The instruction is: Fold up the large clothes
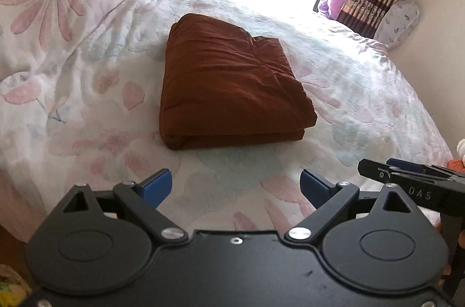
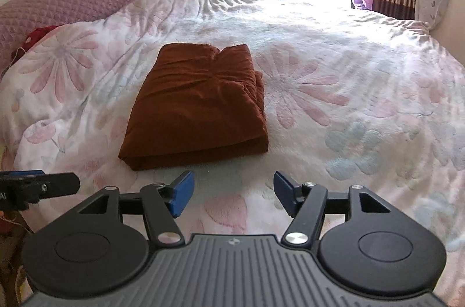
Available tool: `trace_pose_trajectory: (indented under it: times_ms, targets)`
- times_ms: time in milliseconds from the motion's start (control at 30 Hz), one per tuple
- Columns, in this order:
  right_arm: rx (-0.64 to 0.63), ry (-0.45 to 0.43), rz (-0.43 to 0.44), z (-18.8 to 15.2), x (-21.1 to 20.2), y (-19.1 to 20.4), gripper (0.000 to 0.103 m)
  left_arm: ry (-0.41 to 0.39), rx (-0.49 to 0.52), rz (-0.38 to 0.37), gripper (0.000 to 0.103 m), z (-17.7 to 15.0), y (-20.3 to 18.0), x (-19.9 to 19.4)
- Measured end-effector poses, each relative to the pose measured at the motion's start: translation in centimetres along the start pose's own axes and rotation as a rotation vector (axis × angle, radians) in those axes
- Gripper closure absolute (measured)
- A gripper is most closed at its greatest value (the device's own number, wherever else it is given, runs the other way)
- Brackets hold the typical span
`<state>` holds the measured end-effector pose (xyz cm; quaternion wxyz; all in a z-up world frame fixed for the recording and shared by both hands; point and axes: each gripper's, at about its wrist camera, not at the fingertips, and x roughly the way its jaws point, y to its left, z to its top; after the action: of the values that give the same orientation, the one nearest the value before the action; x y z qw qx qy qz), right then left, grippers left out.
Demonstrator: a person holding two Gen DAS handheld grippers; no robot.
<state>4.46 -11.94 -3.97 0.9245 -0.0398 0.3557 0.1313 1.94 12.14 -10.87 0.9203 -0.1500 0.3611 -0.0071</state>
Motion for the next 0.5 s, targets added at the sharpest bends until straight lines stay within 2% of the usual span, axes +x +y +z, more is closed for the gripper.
trace_pose_trajectory:
  times_ms: [133,500]
  targets:
    - [-0.003,0.009,0.008,-0.38,-0.73,0.32,0.028,0.004,0.004,-0.009,0.006,-0.14,-0.43,-1.02]
    - [0.012,0.021,-0.004,-0.60,-0.90,0.22,0.027,0.043,0.001,-0.019,0.006,-0.34,-0.87,-0.74]
